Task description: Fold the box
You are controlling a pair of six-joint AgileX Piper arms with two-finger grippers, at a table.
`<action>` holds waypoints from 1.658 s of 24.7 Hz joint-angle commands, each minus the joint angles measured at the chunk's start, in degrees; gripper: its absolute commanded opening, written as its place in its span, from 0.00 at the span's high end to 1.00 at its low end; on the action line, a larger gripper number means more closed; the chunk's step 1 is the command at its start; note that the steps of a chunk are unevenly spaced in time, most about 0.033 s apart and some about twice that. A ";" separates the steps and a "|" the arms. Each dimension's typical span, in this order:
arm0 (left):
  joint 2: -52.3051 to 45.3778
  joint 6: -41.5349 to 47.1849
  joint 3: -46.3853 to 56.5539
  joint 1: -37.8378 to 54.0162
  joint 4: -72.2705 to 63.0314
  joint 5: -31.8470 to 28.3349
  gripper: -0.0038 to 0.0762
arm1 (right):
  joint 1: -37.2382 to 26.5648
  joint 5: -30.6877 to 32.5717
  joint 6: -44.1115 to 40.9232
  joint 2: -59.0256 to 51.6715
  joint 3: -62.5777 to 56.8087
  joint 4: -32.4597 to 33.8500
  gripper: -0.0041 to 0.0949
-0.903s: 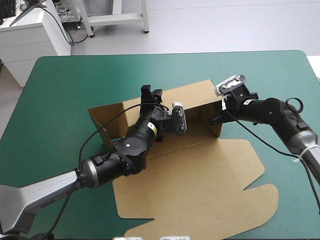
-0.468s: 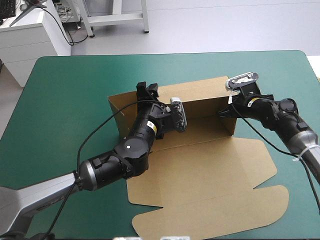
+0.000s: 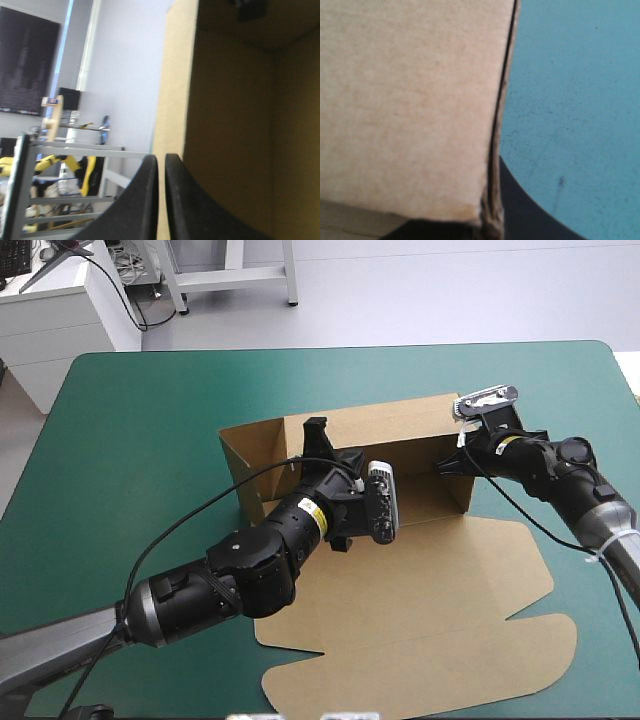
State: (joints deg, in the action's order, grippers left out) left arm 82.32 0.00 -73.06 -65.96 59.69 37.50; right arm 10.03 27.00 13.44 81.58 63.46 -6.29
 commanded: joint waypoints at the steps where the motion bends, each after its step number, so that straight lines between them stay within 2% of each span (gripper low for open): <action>1: -2.41 -16.59 -6.97 -0.21 -19.20 1.51 0.93 | -0.11 -2.79 -0.05 -2.03 1.74 0.57 0.98; 4: -2.41 -28.79 -13.01 0.58 -34.90 8.22 0.93 | -0.11 -2.79 -0.05 -2.03 1.74 0.57 0.98; 9: -2.41 -40.27 -23.71 6.02 -54.96 19.37 0.93 | -0.11 -2.79 -0.05 -2.03 1.74 0.69 0.98; 13: -2.41 -41.72 -29.10 12.50 -60.65 25.47 0.93 | -0.11 -2.74 -0.05 -2.03 1.74 0.69 0.98; 19: -2.88 -36.29 -30.63 27.26 -60.89 30.20 0.93 | -0.11 -2.30 -0.28 -2.03 1.74 0.69 0.98; 23: -3.47 -26.97 -30.63 37.04 -62.30 30.82 0.93 | -0.11 -1.82 -0.28 -2.03 1.74 0.69 0.98; 24: -3.80 -23.94 -30.63 42.09 -63.77 30.99 0.93 | -0.11 -1.82 -0.28 -2.03 1.74 0.69 0.98; 26: -4.60 -22.62 -29.72 47.72 -67.71 30.58 0.94 | -0.11 -1.73 -0.28 -2.03 1.74 0.69 0.98; 29: -6.61 -22.37 -25.10 51.32 -68.08 28.65 0.96 | -0.11 -1.73 -0.41 -2.42 1.74 0.69 0.98; 32: -10.74 -17.97 -15.58 52.23 -67.13 27.78 0.96 | -0.11 -0.20 -3.14 -5.03 1.74 0.69 0.98; 35: -16.01 -16.35 -6.83 52.23 -64.21 19.79 0.96 | -0.11 6.93 -3.30 -6.89 3.27 0.68 0.98; 37: -18.90 -7.20 -4.40 52.23 -56.81 16.16 0.96 | -0.11 15.81 -3.30 -7.01 6.21 0.68 0.98; 39: -20.51 -2.08 -4.08 52.23 -50.69 16.30 0.96 | -0.11 20.91 -3.69 -7.01 8.44 0.56 0.98; 41: -20.76 -1.86 -4.08 52.23 -49.77 16.74 0.96 | -0.11 23.22 -4.53 -6.74 9.59 0.82 0.98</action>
State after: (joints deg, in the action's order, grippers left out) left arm 63.26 -4.70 -75.91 -13.83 7.04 57.82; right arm 10.03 47.16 9.65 76.86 69.90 -5.35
